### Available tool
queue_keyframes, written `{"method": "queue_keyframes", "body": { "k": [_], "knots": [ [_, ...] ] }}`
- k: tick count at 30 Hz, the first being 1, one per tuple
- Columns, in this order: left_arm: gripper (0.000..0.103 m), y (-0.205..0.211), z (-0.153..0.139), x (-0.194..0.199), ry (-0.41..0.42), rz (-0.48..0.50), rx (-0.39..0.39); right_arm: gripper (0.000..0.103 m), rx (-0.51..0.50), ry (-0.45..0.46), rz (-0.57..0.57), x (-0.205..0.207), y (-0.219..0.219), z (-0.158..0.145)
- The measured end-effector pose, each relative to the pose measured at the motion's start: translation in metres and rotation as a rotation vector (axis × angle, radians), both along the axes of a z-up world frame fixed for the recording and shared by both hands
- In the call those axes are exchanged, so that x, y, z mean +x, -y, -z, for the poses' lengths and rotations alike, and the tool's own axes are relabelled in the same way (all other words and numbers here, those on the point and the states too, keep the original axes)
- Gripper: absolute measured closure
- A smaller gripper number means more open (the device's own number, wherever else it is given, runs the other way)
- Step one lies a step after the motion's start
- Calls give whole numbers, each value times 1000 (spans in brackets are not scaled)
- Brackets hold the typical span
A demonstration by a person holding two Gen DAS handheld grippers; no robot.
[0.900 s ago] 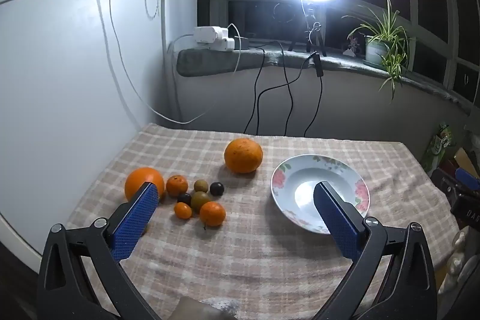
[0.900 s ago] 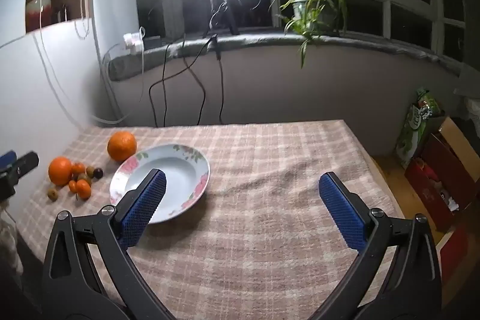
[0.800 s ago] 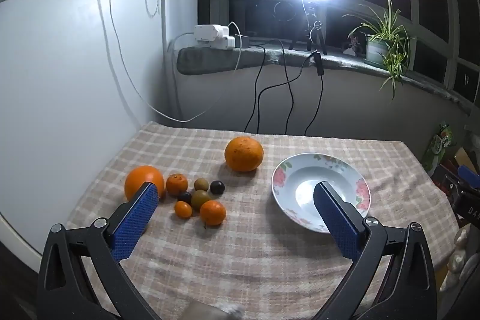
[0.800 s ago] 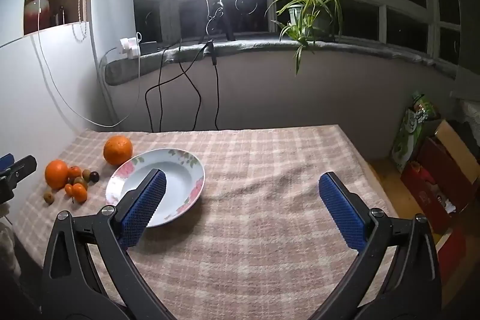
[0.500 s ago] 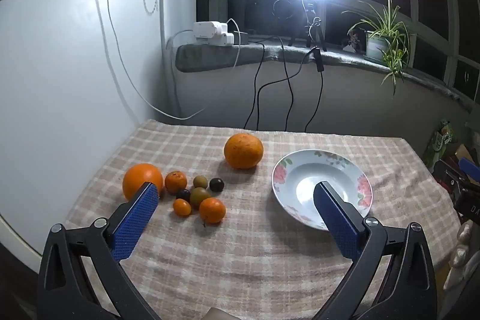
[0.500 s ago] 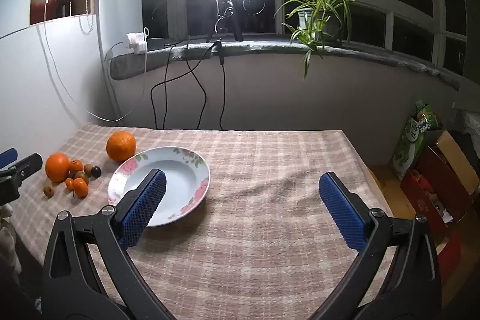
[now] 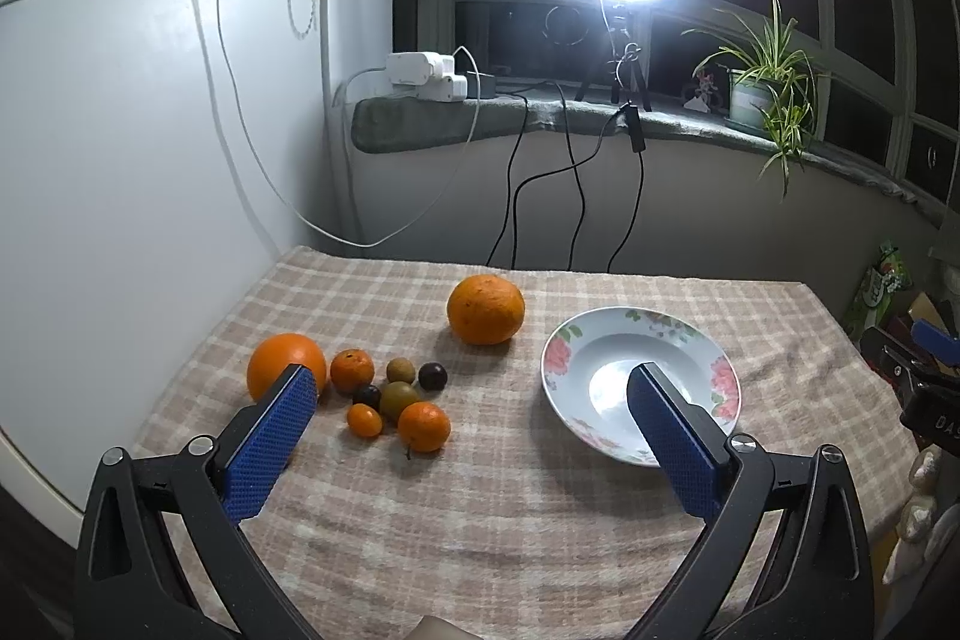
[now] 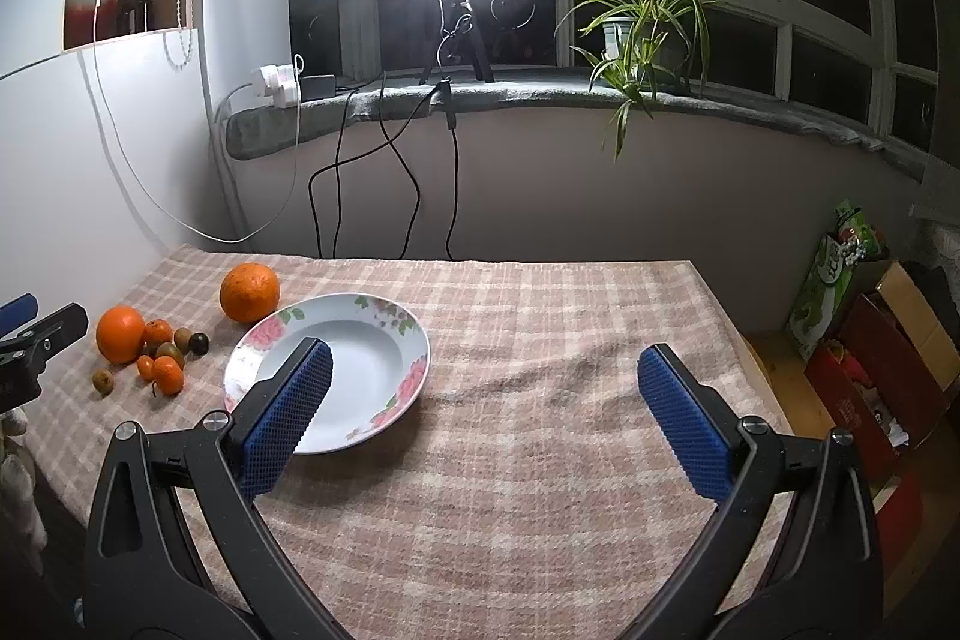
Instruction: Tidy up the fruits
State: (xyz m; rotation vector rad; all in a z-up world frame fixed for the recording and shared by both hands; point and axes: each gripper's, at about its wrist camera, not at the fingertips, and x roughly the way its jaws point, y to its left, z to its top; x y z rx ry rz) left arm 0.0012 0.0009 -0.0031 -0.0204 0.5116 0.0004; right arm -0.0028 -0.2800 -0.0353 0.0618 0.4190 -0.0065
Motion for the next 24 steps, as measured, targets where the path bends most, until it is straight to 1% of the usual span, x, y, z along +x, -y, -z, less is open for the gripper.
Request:
{"method": "queue_keyframes", "body": {
  "k": [24],
  "knots": [
    [1, 2, 1, -1, 10, 1, -6, 0, -2, -8, 22, 3, 0, -2]
  ]
}}
